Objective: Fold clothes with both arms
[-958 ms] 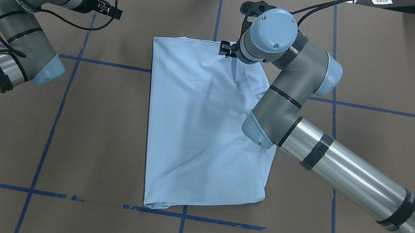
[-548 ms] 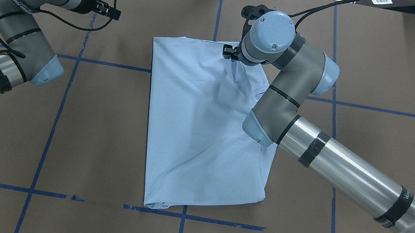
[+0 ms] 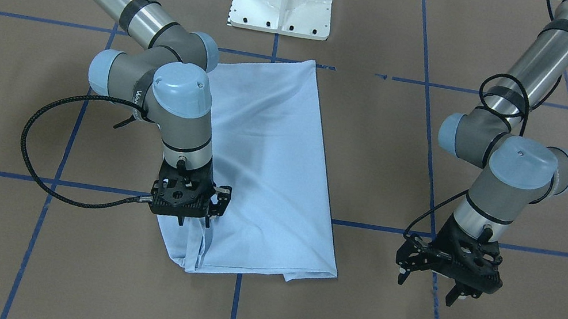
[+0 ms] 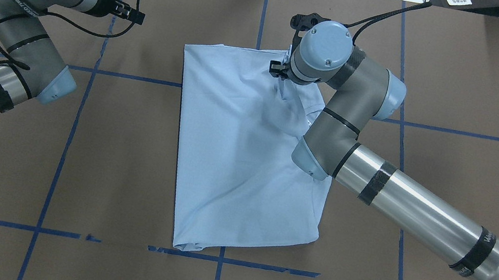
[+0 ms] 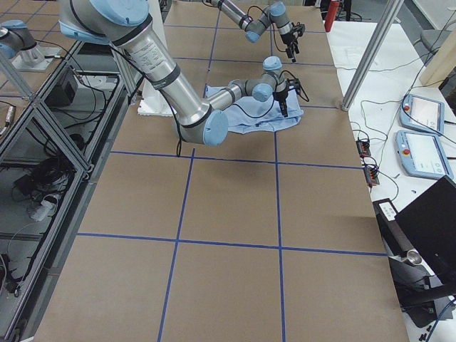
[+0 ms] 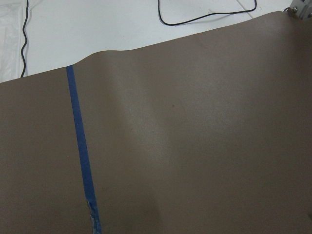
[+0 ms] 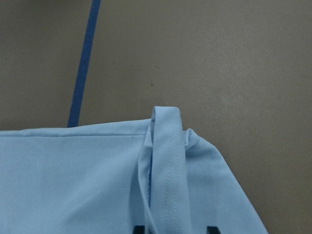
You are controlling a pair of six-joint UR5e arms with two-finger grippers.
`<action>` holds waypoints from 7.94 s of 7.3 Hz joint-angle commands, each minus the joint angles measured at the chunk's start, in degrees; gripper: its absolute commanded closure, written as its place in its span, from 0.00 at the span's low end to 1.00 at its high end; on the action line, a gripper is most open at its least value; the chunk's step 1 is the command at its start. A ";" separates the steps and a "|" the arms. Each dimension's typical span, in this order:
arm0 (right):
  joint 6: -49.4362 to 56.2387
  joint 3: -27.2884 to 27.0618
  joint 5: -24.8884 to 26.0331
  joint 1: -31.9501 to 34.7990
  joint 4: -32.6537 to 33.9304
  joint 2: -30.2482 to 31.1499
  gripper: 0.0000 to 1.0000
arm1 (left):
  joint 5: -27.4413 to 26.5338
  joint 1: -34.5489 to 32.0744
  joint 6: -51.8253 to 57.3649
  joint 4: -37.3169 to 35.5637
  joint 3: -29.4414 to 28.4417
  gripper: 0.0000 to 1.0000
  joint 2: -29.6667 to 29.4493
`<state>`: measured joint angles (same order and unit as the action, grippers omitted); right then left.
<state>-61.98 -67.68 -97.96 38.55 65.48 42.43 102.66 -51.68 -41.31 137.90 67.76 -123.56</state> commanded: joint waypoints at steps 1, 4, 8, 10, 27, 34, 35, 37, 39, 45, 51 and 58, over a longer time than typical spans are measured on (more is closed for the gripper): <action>-0.33 0.18 0.14 -0.14 0.00 0.02 1.00 | 0.00 0.00 0.00 0.00 0.00 0.00 0.08; 0.02 -0.08 0.14 0.20 -0.09 -0.07 1.00 | 0.00 0.00 0.00 0.00 0.00 0.00 -0.01; 0.02 -4.90 0.14 0.38 0.00 5.81 1.00 | -0.09 0.00 -0.09 0.00 0.00 0.00 -0.01; -0.15 -6.67 0.14 0.47 -0.26 8.27 1.00 | -0.09 0.00 -0.09 0.00 0.00 0.00 -0.01; -31.97 -48.07 9.01 -10.96 -0.53 37.20 0.00 | -23.99 48.60 -67.04 -7.65 39.82 0.33 20.12; -31.97 -47.89 9.19 -11.39 -0.53 36.93 0.00 | -24.96 47.64 -67.59 -7.56 39.29 0.39 17.92; -31.97 -47.81 10.23 -11.83 -0.53 36.93 0.00 | -24.96 47.38 -67.59 -7.56 39.29 0.39 17.92; -31.97 -47.81 10.42 -12.19 -0.53 36.85 0.00 | -24.87 47.11 -67.59 -7.65 38.94 0.36 17.92; -31.97 -47.72 10.42 -12.19 -0.53 36.85 0.00 | -24.79 47.20 -67.50 -7.73 38.67 0.34 17.83; -31.97 -47.63 12.08 -13.15 -0.53 36.85 0.00 | -24.79 47.55 -67.59 -7.65 37.62 0.58 17.74; -43.79 -47.81 14.80 -17.79 0.26 36.58 0.31 | -24.87 47.20 -66.98 -7.65 38.14 1.00 16.95; -53.15 -46.68 27.56 -31.00 15.82 33.53 0.30 | -24.52 47.02 -67.23 -7.56 38.32 1.00 16.95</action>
<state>-114.93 -115.99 -71.22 8.37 80.72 78.03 77.99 -4.66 -108.37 130.34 106.08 -106.61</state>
